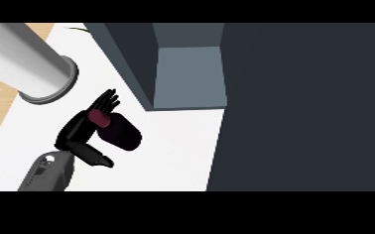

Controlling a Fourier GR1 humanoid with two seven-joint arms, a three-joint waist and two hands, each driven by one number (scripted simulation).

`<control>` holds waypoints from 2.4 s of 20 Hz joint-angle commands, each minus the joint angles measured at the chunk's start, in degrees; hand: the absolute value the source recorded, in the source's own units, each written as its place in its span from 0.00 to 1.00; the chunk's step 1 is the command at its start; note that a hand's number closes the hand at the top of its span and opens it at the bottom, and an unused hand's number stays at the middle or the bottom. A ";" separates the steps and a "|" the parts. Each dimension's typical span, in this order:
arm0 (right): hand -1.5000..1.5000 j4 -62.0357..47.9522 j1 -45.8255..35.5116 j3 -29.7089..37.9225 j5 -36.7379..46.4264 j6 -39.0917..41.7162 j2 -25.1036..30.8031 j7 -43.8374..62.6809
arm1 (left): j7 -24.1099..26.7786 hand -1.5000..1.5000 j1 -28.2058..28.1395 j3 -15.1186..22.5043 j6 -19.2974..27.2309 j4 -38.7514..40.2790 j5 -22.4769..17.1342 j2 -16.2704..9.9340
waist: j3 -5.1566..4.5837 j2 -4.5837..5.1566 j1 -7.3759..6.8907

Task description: Pick up the wine, place it into the cabinet and close the cabinet

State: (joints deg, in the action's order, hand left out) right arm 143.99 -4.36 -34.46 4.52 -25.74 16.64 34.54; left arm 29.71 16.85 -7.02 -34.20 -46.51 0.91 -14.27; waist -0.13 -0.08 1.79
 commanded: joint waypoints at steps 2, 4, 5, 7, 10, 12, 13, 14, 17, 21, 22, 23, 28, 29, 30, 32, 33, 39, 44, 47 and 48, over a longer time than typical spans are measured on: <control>0.00 9.41 1.12 0.19 2.81 0.08 1.03 2.72 | 4.09 0.00 3.16 0.95 -5.20 7.84 0.46 0.02 | 0.02 0.09 -0.35; 0.00 11.21 3.89 -2.02 5.33 -0.73 2.43 2.45 | 4.12 0.00 2.38 1.52 -5.22 8.98 0.40 1.03 | 0.01 -0.08 -0.02; 0.00 9.64 3.52 -4.80 6.87 -1.44 1.69 1.57 | 6.13 0.00 4.10 1.34 -5.92 12.70 1.15 -0.18 | -0.09 0.04 0.65; 0.00 11.68 2.71 2.43 1.61 0.24 4.48 3.36 | 6.81 0.00 4.21 2.10 -6.78 12.67 1.44 -0.53 | -0.01 0.14 -0.05; 0.00 7.17 2.41 -2.03 4.91 -0.94 2.88 0.41 | 7.64 0.00 7.01 2.33 -6.70 15.89 1.57 0.32 | -0.02 0.16 -0.12; 0.00 9.47 0.99 -0.29 3.22 -1.19 3.47 2.84 | 10.46 0.00 6.34 2.87 -5.46 18.16 2.45 1.21 | -0.09 0.26 0.34; 0.00 8.72 -0.08 -0.38 3.85 -1.27 2.89 3.02 | 9.35 0.00 8.12 3.13 -4.95 17.95 2.98 0.32 | -0.04 0.18 -0.19; 0.00 12.30 4.74 -2.64 5.08 -1.85 4.76 2.29 | 7.96 0.00 7.26 3.02 -5.25 16.52 1.88 1.02 | 0.01 -0.11 0.24; 0.00 10.28 4.26 0.48 2.49 -1.68 5.26 0.16 | 11.22 0.00 6.19 3.22 -3.39 16.38 1.76 2.60 | 0.05 0.00 -0.37; 0.00 9.99 2.88 -0.16 1.94 -1.71 5.51 0.96 | 14.17 1.00 5.50 3.26 -3.40 19.11 1.20 4.24 | -0.01 0.05 -0.20; 0.00 11.85 2.87 -0.56 2.34 -1.81 6.11 1.94 | 11.81 1.00 8.59 1.55 -5.69 20.20 -0.61 1.92 | -0.04 0.01 0.29; 0.00 9.36 4.14 -0.05 1.44 -0.93 6.61 -1.28 | 16.28 1.00 7.02 3.13 -4.98 21.73 1.73 1.82 | -0.02 0.25 0.21; 0.00 12.93 3.74 0.37 3.14 -2.65 7.41 2.51 | 16.41 1.00 6.62 4.36 -2.24 19.52 2.05 3.00 | -0.01 -0.14 -0.03; 0.00 8.91 4.07 0.29 1.26 -1.90 6.43 -1.56 | 18.96 1.00 6.77 4.71 -2.88 20.22 2.83 1.64 | 0.03 0.10 -0.36; 0.00 8.44 3.34 -1.27 2.87 -3.06 5.39 -0.52 | 18.68 1.00 6.86 4.27 -2.79 18.74 1.98 1.31 | 0.02 -0.04 -0.58; 0.00 11.67 4.53 -0.35 1.27 -2.59 7.10 0.34 | 18.41 1.00 6.94 4.70 -1.40 18.47 2.01 2.33 | 0.05 -0.11 -0.38; 0.00 11.22 6.43 -2.88 3.43 -3.11 7.29 -2.72 | 22.55 1.00 5.45 5.58 0.65 18.89 3.57 2.25 | 0.00 -0.13 0.38; 0.00 11.75 6.49 -2.01 2.35 -4.05 8.40 -2.43 | 20.76 1.00 0.78 0.89 10.98 15.49 -1.56 4.52 | 0.08 -0.56 -0.84; 0.00 12.78 10.00 -2.16 1.85 -4.15 10.06 -4.32 | 18.45 1.00 -5.94 -0.51 14.67 6.13 -5.24 6.52 | 0.22 -0.63 -1.49; 0.00 8.26 6.42 -4.78 4.68 -5.80 6.97 -3.91 | 15.27 1.00 -10.35 3.00 13.28 -1.85 -5.18 9.08 | 0.18 -0.53 -2.04; 0.00 10.10 8.89 0.05 -0.09 -4.48 9.51 -6.03 | 15.25 1.00 -11.85 3.52 12.63 -2.28 -5.62 10.20 | 0.24 -0.42 -1.87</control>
State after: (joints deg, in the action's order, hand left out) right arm 143.67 -0.12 -35.99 3.94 -30.65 23.87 27.09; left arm 45.69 10.52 -5.38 -19.29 -42.33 -3.54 -6.43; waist 0.07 -0.59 0.12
